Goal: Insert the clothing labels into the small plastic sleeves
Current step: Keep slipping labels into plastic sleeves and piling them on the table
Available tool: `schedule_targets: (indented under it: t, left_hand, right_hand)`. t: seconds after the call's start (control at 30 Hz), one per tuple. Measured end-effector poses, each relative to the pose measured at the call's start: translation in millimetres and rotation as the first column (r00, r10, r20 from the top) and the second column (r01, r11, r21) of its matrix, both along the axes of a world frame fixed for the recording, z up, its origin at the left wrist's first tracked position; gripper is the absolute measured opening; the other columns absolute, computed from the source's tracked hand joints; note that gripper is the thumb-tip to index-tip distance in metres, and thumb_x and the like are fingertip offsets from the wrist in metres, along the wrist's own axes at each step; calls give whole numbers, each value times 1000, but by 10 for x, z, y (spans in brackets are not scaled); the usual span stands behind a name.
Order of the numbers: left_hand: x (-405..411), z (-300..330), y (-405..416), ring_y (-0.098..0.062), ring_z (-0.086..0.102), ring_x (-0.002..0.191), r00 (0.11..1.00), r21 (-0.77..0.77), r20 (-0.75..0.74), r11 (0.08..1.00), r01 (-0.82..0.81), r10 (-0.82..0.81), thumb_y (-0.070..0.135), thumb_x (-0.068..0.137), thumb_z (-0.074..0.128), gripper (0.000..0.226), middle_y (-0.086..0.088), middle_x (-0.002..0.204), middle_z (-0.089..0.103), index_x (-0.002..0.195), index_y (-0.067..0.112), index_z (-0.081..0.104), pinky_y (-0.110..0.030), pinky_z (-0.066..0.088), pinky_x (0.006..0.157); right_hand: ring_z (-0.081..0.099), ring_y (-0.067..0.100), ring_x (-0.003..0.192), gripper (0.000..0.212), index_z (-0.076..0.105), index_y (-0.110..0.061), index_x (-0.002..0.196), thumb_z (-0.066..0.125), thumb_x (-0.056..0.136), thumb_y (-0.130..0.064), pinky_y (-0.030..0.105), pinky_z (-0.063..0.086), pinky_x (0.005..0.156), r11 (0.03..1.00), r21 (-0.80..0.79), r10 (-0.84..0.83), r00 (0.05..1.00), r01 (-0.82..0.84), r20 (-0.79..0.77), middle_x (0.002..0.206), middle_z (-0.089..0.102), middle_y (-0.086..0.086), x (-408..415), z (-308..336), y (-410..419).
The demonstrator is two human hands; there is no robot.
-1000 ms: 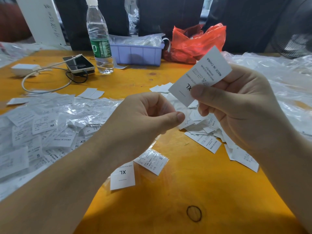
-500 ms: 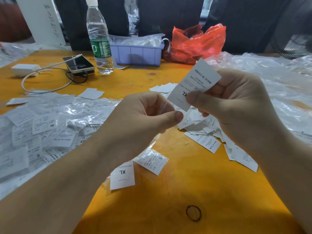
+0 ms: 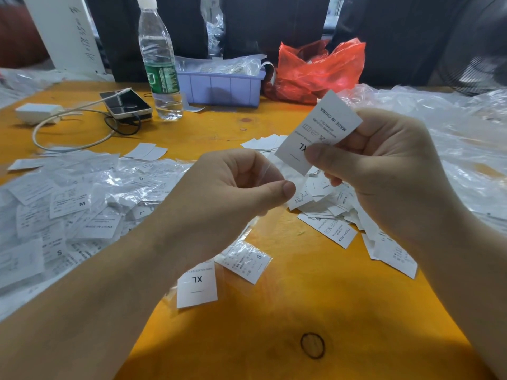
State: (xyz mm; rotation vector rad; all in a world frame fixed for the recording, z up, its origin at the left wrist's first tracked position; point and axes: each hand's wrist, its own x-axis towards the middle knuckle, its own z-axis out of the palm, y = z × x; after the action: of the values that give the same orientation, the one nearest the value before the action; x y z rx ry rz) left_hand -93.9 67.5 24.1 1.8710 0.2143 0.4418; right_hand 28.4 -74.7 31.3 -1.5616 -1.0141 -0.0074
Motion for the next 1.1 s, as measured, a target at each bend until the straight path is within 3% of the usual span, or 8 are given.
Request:
schedule_targets:
  t: [0.1, 0.33, 0.53, 0.8, 0.97, 1.1]
  left_hand:
    - [3, -1, -7, -2, 56, 53, 1000, 17, -12, 1000, 11, -11, 25, 74, 78, 13, -5, 68, 70, 71, 16, 70, -10, 44, 48]
    - [7, -18, -13, 3, 55, 50, 998, 5, -9, 998, 58, -58, 18, 76, 78, 12, 12, 57, 65, 68, 21, 69, -7, 39, 46]
    - [15, -18, -12, 3, 55, 49, 996, -1, -4, 996, 86, -86, 15, 76, 77, 14, 14, 56, 64, 68, 21, 68, -6, 39, 46]
    - [17, -39, 28, -1, 57, 54, 999, 24, -9, 999, 33, -32, 26, 73, 79, 10, 7, 60, 66, 71, 21, 70, -10, 41, 48]
    - [20, -45, 41, -3, 58, 56, 1000, 35, -9, 999, 24, -24, 29, 75, 78, 10, 2, 67, 69, 72, 23, 71, -11, 42, 48]
    - [17, -42, 33, -3, 58, 57, 999, 55, -17, 998, 31, -30, 28, 77, 78, 9, -2, 71, 70, 76, 22, 70, -10, 43, 49]
  right_hand:
    - [67, -2, 70, 11, 70, -14, 91, 75, 82, -9, 11, 49, 59, 1000, -1, 14, 1000, -14, 3, 86, 74, -7, -10, -10, 8]
    - [68, 1, 73, 12, 70, -17, 92, 75, 81, -13, 13, 51, 60, 999, 13, 43, 999, -43, -13, 87, 75, -5, -21, -19, 6]
    - [65, 6, 64, 11, 70, -17, 92, 73, 82, -14, 21, 51, 56, 999, 8, 53, 999, -52, -15, 86, 76, -5, -29, -14, 8]
    - [59, 9, 59, 13, 70, -10, 91, 72, 78, -9, 22, 48, 54, 989, 5, 150, 987, -150, -57, 86, 76, 0, 51, 46, -36]
    - [59, 17, 63, 13, 72, -15, 88, 71, 76, -10, 26, 49, 55, 982, -4, 187, 980, -188, -62, 88, 76, 3, 88, 67, -61]
    - [63, 11, 67, 15, 72, -17, 88, 71, 74, -11, 21, 48, 56, 983, -24, 179, 982, -181, -62, 89, 76, -1, 78, 68, -57]
